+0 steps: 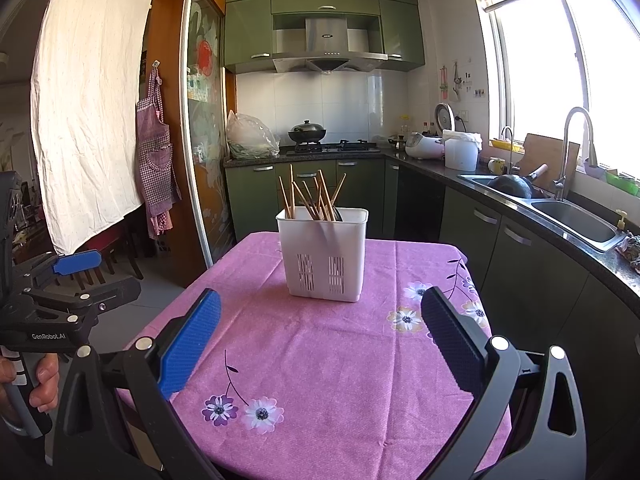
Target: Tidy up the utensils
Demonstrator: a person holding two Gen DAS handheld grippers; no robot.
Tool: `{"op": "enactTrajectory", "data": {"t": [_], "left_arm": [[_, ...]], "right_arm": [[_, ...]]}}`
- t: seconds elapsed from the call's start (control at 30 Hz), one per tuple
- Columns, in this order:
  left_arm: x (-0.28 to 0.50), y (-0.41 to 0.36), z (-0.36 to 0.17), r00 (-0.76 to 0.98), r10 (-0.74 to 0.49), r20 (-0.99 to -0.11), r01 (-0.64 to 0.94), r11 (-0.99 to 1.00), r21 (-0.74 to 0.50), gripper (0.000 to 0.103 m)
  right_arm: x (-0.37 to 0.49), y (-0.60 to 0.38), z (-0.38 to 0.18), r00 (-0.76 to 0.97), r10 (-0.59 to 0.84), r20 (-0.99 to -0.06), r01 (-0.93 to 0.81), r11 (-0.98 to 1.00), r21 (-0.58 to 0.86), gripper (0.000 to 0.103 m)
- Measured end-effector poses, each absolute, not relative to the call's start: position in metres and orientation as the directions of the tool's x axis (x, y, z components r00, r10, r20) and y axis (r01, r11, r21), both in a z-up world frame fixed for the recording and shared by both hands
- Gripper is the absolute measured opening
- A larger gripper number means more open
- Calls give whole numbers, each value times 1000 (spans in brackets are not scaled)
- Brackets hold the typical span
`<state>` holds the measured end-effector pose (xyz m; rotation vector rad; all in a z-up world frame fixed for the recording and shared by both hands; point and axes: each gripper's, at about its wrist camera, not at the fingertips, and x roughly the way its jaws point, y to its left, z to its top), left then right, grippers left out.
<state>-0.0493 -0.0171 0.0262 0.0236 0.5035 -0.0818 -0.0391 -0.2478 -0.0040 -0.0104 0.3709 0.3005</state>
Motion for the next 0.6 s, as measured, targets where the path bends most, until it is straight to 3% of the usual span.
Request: {"op": "enactTrajectory", "data": {"t": [0.27, 0.6], "left_arm": [[-54, -12, 31, 904, -13, -428, 30, 999, 32, 97], [-49, -16, 27, 890, -12, -456, 44, 997, 59, 97]], "right_arm": [[-38, -249, -4, 886, 289, -363, -292, 955, 48, 99], [-36, -250, -3, 886, 286, -365, -289, 956, 50, 99]]}}
